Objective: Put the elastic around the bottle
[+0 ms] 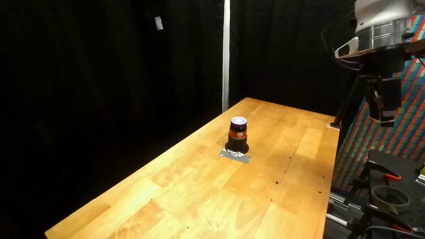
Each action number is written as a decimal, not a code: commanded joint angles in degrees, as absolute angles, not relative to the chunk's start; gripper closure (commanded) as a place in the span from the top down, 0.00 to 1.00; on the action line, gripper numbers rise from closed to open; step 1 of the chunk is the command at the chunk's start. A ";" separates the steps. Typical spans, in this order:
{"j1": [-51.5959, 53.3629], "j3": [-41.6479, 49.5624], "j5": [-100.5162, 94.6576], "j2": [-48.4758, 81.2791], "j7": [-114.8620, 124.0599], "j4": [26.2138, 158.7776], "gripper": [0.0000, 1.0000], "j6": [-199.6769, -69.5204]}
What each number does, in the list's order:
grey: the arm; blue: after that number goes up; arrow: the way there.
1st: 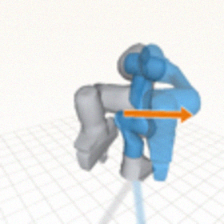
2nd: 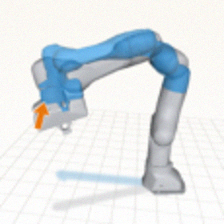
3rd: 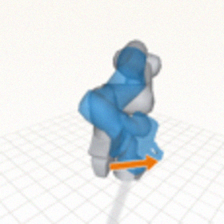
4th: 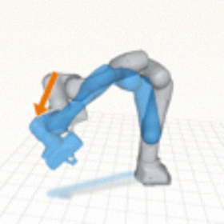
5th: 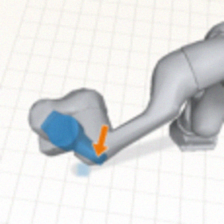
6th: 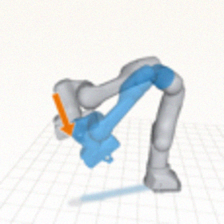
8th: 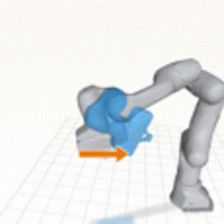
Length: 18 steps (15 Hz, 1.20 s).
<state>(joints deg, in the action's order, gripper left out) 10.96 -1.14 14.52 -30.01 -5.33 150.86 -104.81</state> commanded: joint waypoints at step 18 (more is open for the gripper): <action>7.07 -5.84 -0.54 14.29 7.10 111.70 1.00 -126.84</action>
